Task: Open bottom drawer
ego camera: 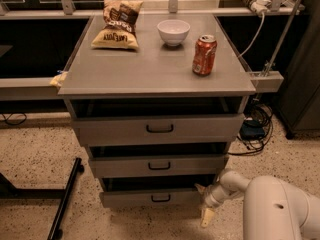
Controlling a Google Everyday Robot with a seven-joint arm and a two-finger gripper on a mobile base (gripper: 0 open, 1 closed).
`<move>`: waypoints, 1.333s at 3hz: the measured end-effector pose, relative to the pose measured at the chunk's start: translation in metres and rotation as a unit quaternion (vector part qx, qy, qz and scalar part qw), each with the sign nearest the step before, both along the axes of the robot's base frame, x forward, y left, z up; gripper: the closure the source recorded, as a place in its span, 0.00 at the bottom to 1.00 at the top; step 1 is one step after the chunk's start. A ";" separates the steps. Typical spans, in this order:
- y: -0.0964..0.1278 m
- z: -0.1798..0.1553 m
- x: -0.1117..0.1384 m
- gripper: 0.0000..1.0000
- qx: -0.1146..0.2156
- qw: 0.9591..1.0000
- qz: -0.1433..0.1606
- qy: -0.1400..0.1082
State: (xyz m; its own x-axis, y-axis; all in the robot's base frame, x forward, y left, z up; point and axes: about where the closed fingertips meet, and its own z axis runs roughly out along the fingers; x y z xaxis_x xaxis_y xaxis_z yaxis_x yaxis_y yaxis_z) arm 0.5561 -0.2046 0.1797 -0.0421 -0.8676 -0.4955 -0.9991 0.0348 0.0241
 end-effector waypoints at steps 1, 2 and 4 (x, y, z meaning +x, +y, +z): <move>0.000 0.002 0.000 0.00 0.000 1.000 0.000 0.000; 0.001 0.011 -0.022 0.00 0.020 0.999 0.018 0.032; -0.006 0.053 -0.096 0.00 0.044 0.976 0.121 0.177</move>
Offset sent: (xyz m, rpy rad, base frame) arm -0.1058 -0.0070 0.0588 0.1985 0.3232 0.1840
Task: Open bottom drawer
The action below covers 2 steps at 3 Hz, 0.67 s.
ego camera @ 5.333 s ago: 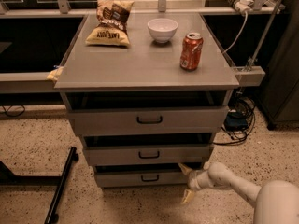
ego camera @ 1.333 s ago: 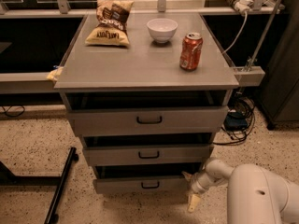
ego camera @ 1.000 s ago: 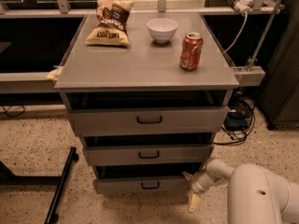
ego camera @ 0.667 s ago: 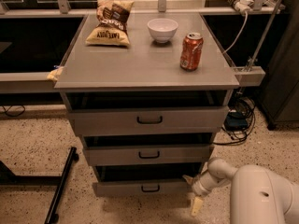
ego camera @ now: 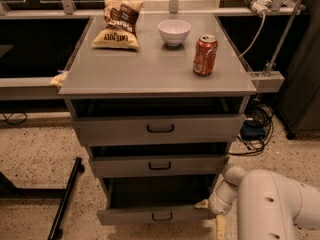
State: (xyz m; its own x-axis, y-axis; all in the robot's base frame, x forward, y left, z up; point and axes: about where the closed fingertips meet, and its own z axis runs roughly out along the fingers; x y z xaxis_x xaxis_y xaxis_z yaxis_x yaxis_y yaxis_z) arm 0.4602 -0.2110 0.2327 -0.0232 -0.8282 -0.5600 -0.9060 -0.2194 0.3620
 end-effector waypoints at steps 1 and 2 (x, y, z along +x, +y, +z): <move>-0.008 0.016 -0.031 0.00 0.006 0.995 0.068 0.075; -0.009 0.029 -0.049 0.00 0.018 0.990 0.084 0.115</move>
Offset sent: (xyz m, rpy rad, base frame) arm -0.0266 -0.0066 0.0129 0.0089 0.1301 0.1190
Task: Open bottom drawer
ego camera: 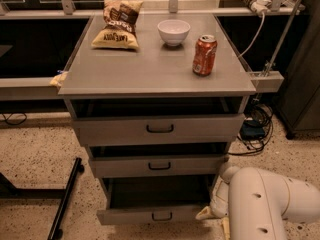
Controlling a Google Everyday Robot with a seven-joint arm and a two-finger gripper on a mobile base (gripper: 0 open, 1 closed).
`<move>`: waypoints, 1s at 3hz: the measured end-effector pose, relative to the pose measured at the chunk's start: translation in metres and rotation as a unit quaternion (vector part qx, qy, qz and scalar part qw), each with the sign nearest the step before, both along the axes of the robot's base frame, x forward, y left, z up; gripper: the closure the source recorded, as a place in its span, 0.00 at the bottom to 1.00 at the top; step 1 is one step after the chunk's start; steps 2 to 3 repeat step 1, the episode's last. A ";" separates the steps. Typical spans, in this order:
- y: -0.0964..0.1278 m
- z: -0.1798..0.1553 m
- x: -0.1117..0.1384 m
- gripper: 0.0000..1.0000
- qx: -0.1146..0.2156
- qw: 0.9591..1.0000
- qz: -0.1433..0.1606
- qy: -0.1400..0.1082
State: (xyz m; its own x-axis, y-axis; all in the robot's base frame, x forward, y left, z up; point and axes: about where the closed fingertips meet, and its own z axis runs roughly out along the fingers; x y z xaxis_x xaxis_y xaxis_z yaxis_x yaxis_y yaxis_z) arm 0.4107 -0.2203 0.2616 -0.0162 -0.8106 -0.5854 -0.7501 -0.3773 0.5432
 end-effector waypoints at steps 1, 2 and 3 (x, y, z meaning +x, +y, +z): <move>0.000 0.000 0.000 0.00 0.000 1.000 0.000 0.000; 0.000 0.000 0.000 0.00 0.000 1.000 0.000 0.000; 0.000 0.000 0.000 0.00 0.000 1.000 0.000 0.000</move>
Offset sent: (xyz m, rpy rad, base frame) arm 0.0000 0.0000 0.0000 0.0000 0.0000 0.0000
